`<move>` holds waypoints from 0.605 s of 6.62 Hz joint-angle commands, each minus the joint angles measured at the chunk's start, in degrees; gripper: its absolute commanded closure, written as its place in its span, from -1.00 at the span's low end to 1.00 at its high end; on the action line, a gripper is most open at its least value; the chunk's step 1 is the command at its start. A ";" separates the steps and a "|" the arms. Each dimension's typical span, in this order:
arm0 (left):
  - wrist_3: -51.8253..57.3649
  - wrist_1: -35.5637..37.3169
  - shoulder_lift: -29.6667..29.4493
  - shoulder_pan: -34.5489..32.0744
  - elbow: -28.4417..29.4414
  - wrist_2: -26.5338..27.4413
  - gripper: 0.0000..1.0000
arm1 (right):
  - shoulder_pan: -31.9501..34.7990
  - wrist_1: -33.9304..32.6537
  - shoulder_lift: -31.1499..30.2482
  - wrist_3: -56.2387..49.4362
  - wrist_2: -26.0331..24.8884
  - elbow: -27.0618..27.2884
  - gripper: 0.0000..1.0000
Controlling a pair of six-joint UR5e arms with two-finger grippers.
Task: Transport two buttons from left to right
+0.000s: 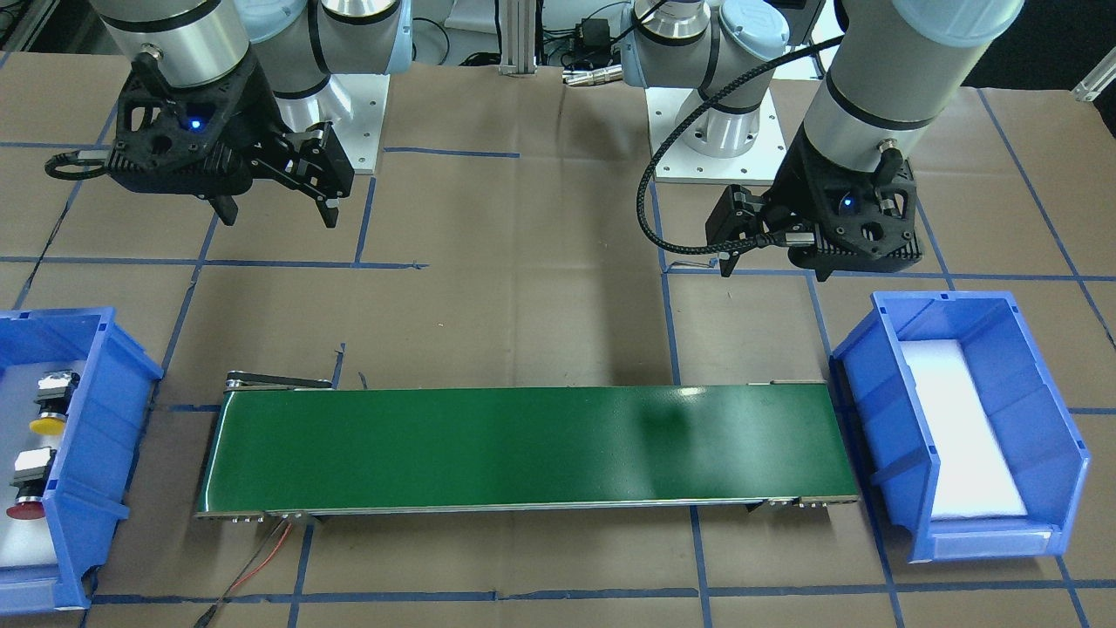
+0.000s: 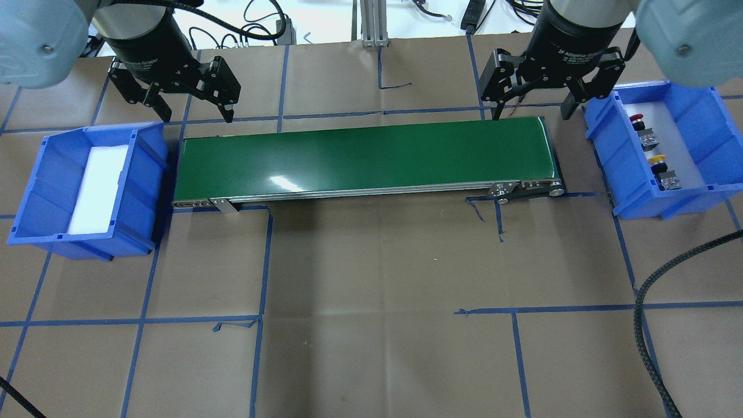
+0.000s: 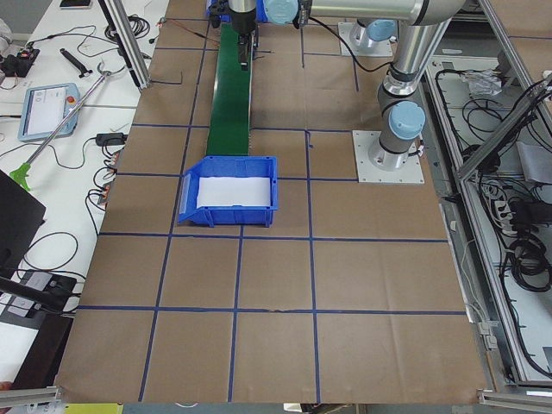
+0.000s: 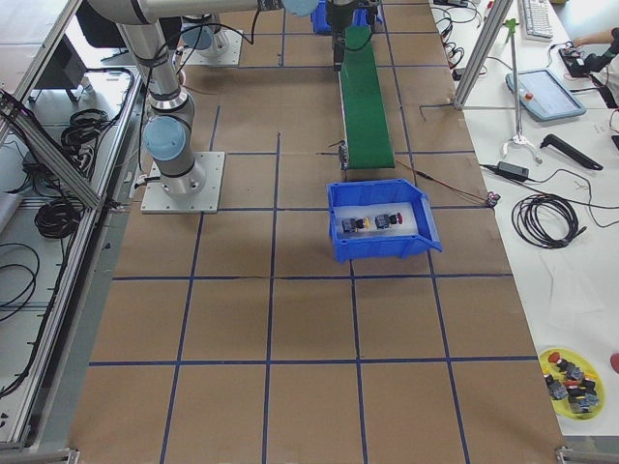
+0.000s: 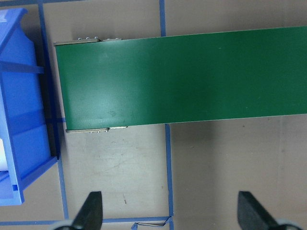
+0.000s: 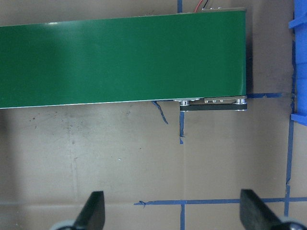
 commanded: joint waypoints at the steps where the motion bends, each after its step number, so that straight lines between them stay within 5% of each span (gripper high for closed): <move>1: 0.00 0.00 0.07 0.00 0.02 0.00 -0.99 | -0.03 -0.13 -0.34 -0.18 0.06 0.16 -1.00; 4: 0.00 0.00 0.07 0.00 -0.33 0.00 -0.99 | -0.03 -0.13 -0.25 -0.18 -0.03 0.16 -1.00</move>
